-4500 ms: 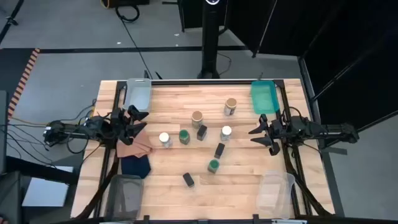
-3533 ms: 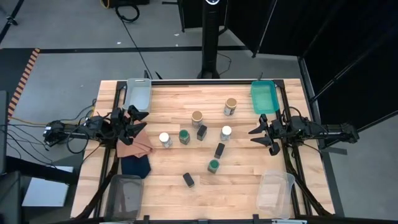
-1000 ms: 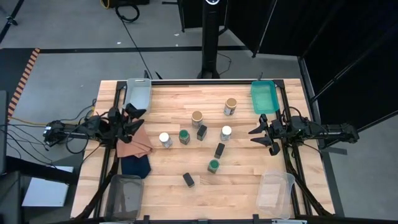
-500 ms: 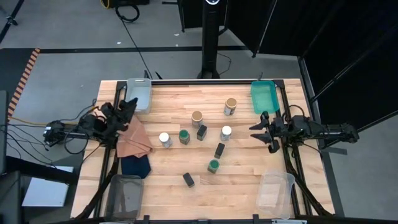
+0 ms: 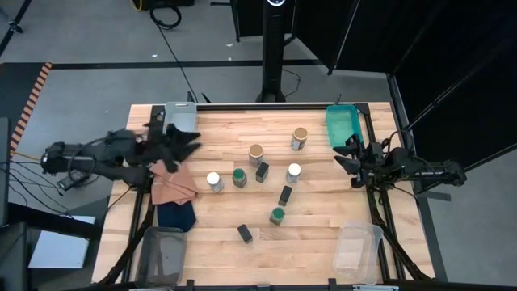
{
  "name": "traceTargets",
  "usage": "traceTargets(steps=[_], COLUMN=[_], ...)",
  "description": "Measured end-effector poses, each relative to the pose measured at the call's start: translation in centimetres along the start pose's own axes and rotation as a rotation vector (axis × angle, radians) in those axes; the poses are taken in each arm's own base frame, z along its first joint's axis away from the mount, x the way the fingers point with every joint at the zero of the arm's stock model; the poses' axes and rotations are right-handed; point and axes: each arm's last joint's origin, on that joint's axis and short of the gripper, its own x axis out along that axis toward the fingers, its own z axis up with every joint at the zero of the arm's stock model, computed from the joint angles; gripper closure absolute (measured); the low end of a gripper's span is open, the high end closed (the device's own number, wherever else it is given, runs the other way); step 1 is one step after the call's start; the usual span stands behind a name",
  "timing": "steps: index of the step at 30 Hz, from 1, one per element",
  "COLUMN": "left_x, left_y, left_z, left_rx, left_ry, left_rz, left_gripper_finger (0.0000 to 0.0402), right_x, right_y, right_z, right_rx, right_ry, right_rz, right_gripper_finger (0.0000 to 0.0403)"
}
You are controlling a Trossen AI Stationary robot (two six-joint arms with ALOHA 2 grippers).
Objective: Sort spices by type
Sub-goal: Put the left white spice bottle into the grey bin
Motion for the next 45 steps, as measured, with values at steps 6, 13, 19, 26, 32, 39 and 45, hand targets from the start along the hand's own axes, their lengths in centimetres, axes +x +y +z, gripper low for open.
traceTargets(steps=[6, 13, 19, 26, 32, 39, 45], left_x=[4.5, 9.9, 12.1, 12.2, 10.1, 9.1, 9.1], left_y=[-2.7, -3.6, -1.9, -0.8, 0.5, 0.6, 0.7], left_z=[1.1, -1.4, -5.6, -7.2, -7.9, -7.3, -7.6], left_rx=[0.160, 0.310, 0.376, 0.404, 0.339, 0.245, 0.260], left_ry=[0.414, 0.742, 0.962, 1.009, 0.998, 0.920, 0.947], left_rz=[0.208, 0.332, 0.475, 0.557, 0.590, 0.581, 0.595], left_gripper_finger=[0.0117, 0.0117, 0.0117, 0.0117, 0.0117, 0.0117, 0.0117], right_x=[0.0, 0.0, 0.0, 0.0, 0.0, 0.0, 0.0], right_y=[0.0, 0.0, 0.0, -0.1, -0.1, -0.1, -0.2], right_z=[-0.1, -0.2, -0.2, -0.5, -0.7, -0.7, -0.9], right_rx=[-0.003, -0.005, -0.005, -0.009, -0.012, -0.012, -0.014], right_ry=[0.007, 0.020, 0.023, 0.050, 0.072, 0.075, 0.086], right_rz=[-0.001, -0.003, -0.003, -0.008, -0.012, -0.013, -0.015], right_gripper_finger=[0.0243, 0.0243, 0.0243, 0.0243, 0.0243, 0.0243, 0.0243])
